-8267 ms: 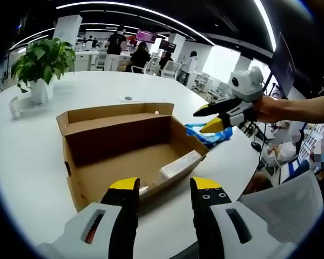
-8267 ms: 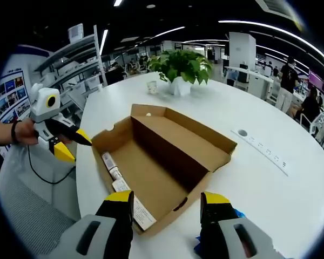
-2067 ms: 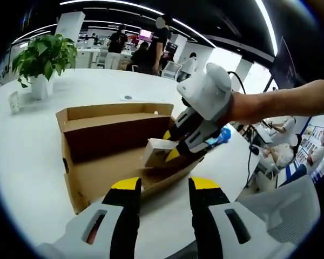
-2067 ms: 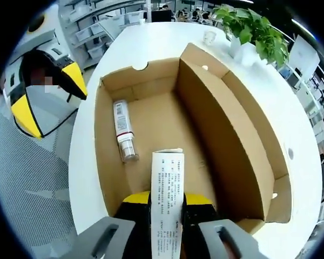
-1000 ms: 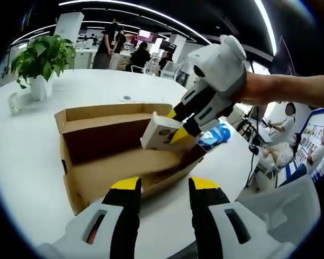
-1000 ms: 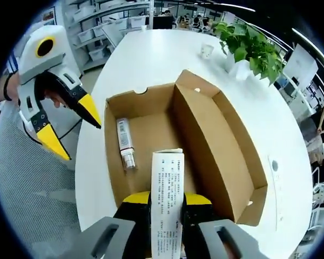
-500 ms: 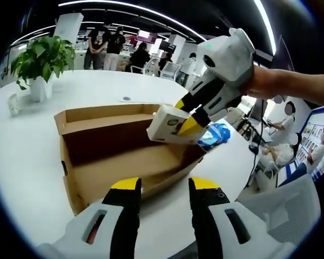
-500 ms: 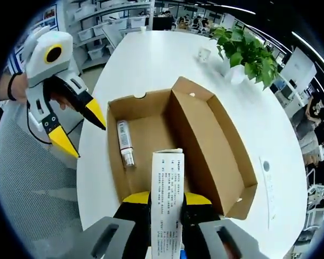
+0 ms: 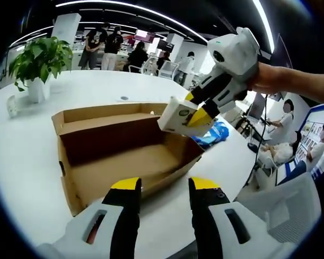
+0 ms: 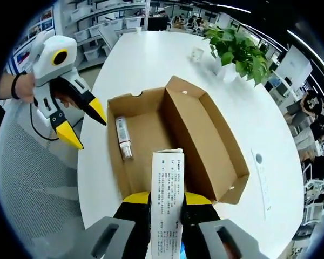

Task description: Operate the shoe box by opening the lid, removing the specified soft item, and placing it in the target area until the item is outside and the box remains undamaged.

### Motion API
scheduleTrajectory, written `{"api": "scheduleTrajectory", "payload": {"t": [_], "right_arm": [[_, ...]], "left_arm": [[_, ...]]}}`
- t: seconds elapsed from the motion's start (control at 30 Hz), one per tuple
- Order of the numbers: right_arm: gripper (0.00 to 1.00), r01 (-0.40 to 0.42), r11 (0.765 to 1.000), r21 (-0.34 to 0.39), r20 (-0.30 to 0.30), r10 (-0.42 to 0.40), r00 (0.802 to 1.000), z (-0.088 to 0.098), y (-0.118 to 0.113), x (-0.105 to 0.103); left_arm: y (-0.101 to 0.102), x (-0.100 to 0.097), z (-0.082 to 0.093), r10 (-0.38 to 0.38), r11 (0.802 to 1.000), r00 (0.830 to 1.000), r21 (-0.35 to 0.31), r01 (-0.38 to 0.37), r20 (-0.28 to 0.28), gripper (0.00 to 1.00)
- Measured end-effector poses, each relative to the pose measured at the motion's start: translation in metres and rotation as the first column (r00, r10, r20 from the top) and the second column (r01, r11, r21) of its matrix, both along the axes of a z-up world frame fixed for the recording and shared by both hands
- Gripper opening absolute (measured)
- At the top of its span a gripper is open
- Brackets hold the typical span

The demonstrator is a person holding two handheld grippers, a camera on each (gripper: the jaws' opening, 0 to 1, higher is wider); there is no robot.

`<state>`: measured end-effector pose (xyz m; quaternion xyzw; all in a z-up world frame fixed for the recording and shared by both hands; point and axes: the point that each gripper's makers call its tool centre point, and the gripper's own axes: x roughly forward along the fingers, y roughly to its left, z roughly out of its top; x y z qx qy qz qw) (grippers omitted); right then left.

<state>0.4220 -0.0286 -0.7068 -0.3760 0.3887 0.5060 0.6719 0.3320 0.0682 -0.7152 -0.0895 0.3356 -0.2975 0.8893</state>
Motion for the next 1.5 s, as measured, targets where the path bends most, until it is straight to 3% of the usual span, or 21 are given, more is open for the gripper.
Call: {"api": "scheduleTrajectory", "payload": {"t": [0.57,1.13,1.5], "right_arm": [[0.17,0.07,0.998,-0.011,-0.006,-0.07,0.998,-0.006,-0.049,-0.01],[0.17,0.152,0.987,-0.047,-0.026,-0.154,0.988,-0.028,-0.116,-0.028],[0.17,0.233,0.971,-0.051,-0.035,-0.235,0.971,-0.036,-0.167,-0.037]], "left_arm": [[-0.004,-0.005,-0.004,-0.021,1.0,1.0,0.012,0.022,-0.009,0.35],[-0.001,-0.005,-0.005,-0.01,1.0,1.0,0.016,0.01,-0.018,0.36],[0.002,-0.006,-0.011,0.0,1.0,0.999,0.024,0.001,-0.034,0.36]]}}
